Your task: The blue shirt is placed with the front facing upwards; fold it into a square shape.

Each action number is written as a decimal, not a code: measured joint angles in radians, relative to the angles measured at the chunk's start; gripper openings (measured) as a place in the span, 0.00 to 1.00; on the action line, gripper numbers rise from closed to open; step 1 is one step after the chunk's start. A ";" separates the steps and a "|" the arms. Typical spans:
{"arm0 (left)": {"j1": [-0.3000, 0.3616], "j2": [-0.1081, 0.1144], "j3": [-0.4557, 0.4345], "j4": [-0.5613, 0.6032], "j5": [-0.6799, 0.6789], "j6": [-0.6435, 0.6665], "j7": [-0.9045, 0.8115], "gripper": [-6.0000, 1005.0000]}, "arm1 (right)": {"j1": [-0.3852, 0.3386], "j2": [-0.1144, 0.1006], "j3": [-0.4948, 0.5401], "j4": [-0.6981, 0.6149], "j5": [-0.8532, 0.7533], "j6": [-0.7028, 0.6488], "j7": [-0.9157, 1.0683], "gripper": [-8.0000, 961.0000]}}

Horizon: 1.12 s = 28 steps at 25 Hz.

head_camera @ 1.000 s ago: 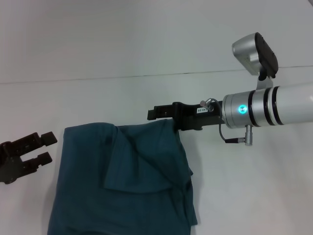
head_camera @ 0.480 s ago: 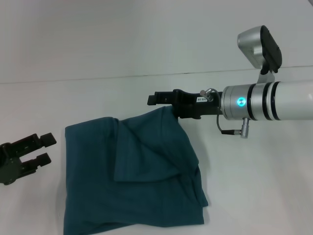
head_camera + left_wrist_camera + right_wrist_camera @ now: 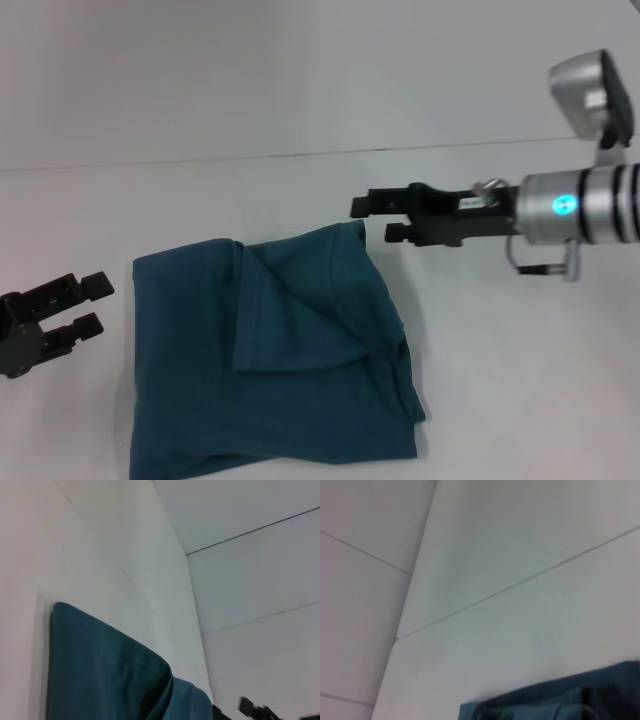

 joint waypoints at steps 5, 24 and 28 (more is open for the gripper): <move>-0.001 0.005 -0.009 0.000 0.000 0.000 -0.006 0.81 | 0.000 -0.075 -0.004 -0.089 -0.009 -0.257 0.072 0.85; 0.001 0.012 -0.061 0.000 -0.015 -0.010 -0.019 0.81 | 0.180 0.036 -0.082 -0.008 -0.255 -0.091 0.090 0.85; 0.001 0.010 -0.059 0.000 -0.015 -0.017 -0.018 0.81 | 0.161 0.054 -0.083 0.036 -0.257 0.056 0.079 0.85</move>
